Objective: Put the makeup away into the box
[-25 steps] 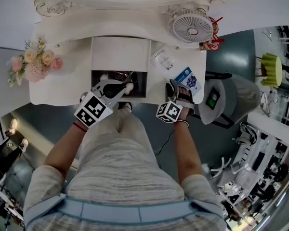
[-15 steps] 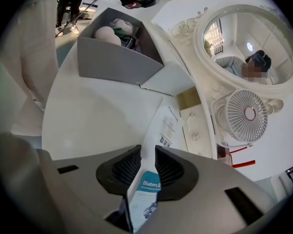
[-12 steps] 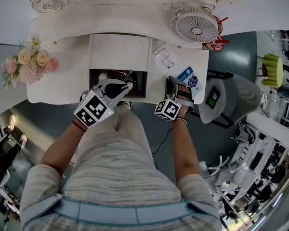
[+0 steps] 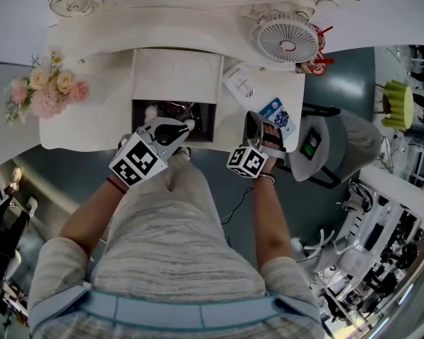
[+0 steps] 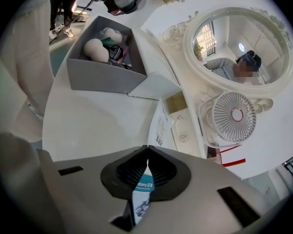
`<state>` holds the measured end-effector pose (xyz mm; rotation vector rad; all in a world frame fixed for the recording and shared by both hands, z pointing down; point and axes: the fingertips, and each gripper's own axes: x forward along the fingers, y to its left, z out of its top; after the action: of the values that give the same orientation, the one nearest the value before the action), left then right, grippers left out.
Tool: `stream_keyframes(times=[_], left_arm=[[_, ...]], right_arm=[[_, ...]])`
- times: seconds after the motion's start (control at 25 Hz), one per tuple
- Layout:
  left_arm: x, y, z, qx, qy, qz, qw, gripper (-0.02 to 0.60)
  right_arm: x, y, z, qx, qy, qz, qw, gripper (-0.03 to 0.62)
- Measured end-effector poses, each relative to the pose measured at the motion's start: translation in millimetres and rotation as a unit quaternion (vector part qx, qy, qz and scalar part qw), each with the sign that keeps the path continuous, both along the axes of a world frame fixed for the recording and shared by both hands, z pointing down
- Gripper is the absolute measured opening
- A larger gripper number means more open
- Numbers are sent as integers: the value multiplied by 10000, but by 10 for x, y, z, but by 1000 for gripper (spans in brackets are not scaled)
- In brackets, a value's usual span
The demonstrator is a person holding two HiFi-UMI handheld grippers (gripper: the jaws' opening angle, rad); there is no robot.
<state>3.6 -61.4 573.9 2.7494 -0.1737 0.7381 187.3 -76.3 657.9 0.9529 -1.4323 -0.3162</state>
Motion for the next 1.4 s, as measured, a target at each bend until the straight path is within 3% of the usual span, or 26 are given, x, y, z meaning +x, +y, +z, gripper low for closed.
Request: stream_keyframes(times=[0.28,0.8,1.08,1.4], left_arm=[[-17,7,-13,89,-95,-133,9998,18],[-162,-56,-143,-95,40,-586,9982,18],[-176,-35,-238,-47,106,-650,9978,18],[-292,43,-305,-39,75,-789,9968,18]], right_arm=[[-19,18,-262,226,-231,158,9994,11],[-87,-48,-945,723,-692,366,9943,9],[-251,-1,-1315,1062,-778,170,9912,9],[-757,80,-1478,1208,-1002,-585,9859,9]])
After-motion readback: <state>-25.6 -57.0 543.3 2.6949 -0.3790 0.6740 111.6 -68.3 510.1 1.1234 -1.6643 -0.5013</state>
